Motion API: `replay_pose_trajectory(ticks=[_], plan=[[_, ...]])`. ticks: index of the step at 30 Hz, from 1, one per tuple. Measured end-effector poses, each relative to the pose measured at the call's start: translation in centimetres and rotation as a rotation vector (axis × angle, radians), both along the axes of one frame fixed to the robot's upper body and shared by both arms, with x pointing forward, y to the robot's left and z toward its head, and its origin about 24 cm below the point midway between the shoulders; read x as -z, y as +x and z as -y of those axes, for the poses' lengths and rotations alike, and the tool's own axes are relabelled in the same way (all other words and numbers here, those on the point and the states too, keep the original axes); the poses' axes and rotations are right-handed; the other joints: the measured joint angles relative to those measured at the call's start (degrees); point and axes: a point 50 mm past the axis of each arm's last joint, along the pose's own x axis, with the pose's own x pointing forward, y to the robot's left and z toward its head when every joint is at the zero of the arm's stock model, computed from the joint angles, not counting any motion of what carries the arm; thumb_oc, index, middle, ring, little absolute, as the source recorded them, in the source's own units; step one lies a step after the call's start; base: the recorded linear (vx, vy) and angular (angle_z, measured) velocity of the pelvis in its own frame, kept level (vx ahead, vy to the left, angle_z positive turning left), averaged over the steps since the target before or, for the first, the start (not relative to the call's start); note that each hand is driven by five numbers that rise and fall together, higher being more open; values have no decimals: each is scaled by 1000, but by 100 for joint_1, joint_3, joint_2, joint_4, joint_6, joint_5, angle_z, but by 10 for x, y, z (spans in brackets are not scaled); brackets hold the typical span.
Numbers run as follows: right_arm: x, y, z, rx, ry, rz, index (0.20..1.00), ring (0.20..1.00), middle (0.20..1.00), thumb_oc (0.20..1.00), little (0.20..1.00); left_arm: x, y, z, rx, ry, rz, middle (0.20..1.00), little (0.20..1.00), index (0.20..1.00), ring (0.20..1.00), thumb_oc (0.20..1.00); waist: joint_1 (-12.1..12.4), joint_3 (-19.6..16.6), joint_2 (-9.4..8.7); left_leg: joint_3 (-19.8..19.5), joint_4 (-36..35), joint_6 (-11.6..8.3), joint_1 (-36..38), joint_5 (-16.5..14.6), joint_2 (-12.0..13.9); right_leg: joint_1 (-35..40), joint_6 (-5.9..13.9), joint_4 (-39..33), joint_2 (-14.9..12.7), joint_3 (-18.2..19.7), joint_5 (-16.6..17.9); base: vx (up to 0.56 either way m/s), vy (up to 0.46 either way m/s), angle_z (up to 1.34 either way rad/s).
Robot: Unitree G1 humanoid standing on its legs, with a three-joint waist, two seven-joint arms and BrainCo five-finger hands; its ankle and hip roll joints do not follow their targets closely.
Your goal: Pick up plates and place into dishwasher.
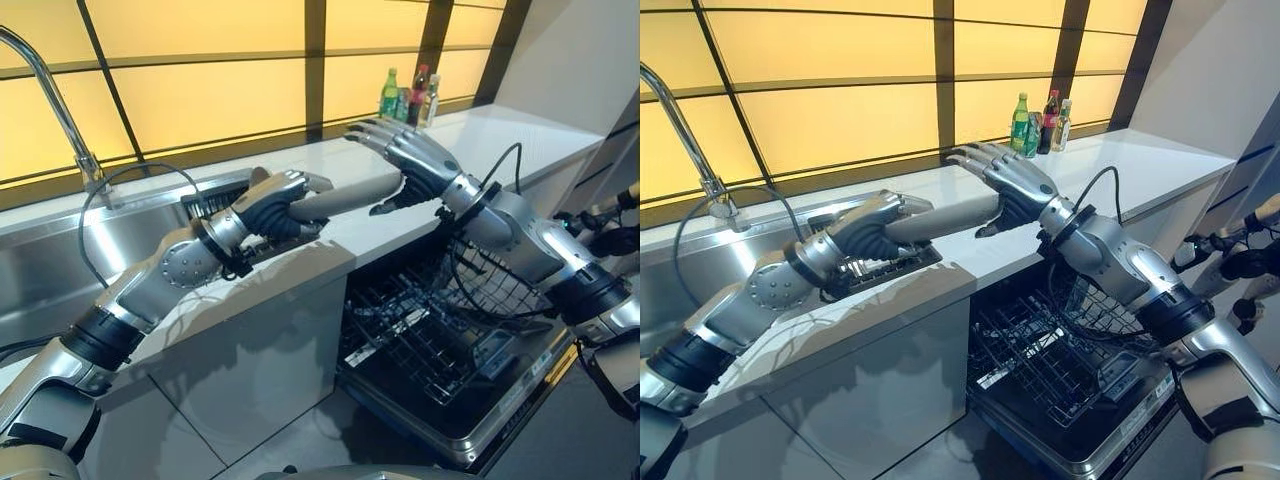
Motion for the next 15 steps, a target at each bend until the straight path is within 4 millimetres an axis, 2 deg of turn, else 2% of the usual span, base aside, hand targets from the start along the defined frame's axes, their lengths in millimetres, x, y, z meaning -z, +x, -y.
replay_pose_trajectory(ticks=[7,15], plan=[[9,4,-1,-30,41,-179,200,200,200,200,200,0,0,-2,-10,19,6,200,200,200,200,200,-4,-20,1,-13,0,0,-3,0,1,4,-1,0,3,0,0,0,0,0],[10,3,0,-58,94,-212,200,200,200,200,200,-1,1,-2,-14,16,10,200,200,200,200,200,-23,-33,6,-13,0,22,38,17,-3,11,-1,0,-1,2,1,0,0,0]])
